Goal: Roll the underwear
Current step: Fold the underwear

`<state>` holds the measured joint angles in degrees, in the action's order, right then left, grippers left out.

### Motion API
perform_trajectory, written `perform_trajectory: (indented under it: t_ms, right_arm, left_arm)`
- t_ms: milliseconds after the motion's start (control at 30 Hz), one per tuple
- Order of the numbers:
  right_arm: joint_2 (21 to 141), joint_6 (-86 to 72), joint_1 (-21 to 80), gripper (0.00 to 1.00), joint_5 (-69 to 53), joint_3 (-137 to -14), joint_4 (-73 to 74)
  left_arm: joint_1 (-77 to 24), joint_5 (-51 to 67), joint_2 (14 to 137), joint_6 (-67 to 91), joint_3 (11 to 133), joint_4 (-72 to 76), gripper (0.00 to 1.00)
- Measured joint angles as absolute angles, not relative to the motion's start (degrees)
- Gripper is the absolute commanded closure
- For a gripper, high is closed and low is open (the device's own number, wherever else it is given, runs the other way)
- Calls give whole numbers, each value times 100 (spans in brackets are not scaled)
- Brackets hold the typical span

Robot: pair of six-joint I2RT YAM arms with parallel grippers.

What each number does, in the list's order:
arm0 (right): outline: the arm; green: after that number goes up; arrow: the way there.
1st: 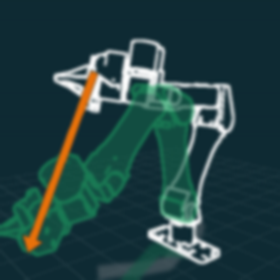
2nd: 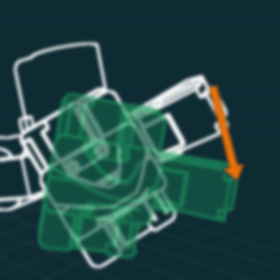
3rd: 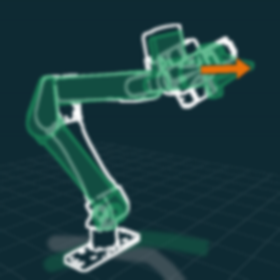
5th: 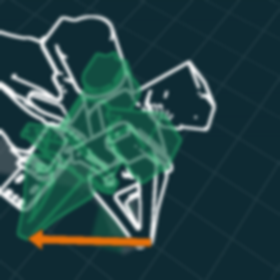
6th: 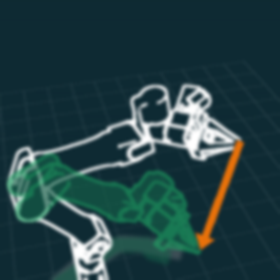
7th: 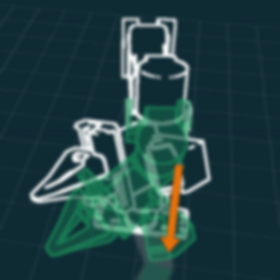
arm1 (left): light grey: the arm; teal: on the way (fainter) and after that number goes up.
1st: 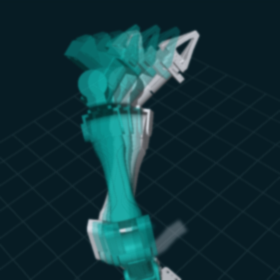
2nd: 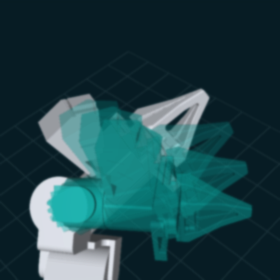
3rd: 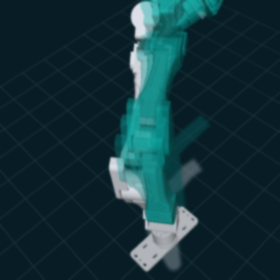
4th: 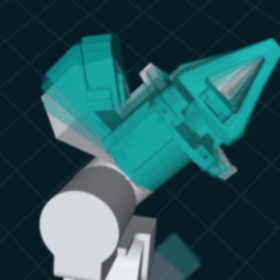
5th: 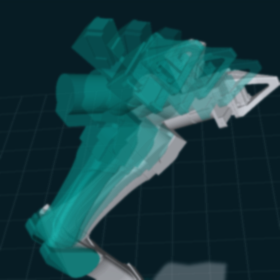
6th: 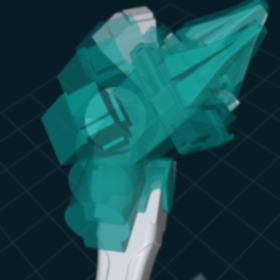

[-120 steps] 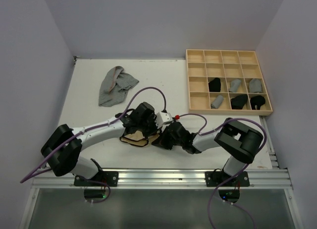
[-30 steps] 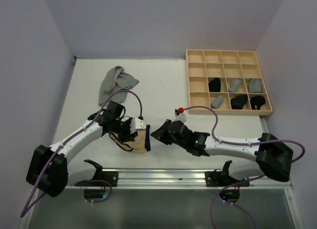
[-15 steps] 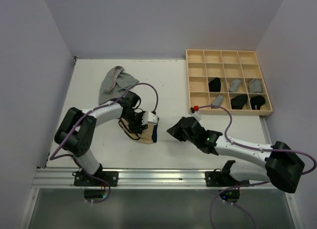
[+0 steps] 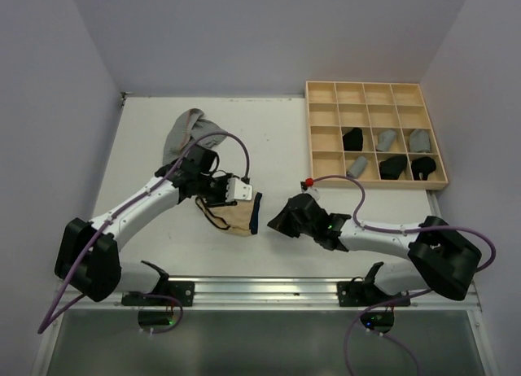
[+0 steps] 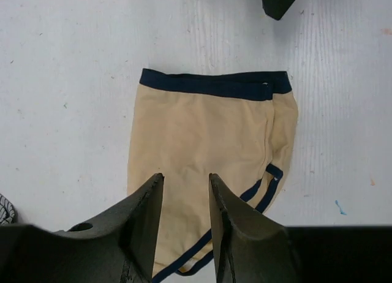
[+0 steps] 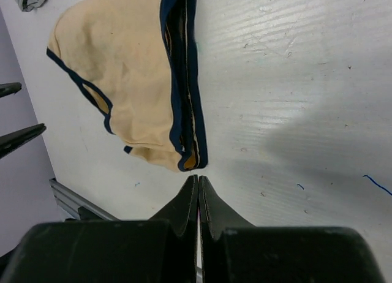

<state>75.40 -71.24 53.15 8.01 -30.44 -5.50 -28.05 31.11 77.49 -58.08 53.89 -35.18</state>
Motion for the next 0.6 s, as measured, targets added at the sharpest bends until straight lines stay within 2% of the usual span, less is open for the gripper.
perform_trajectory:
  t_ms: [233,600]
  right_arm:
    - [7924,-7231,5203,100,532,-3028,-993]
    - [8095,-7308,5013,100,259,-3022,-1310]
  left_arm:
    - [-3153,3013,7837,-5669,4952,-3468,69]
    - [-3398,2825,8320,-5505,4748,-3280,70]
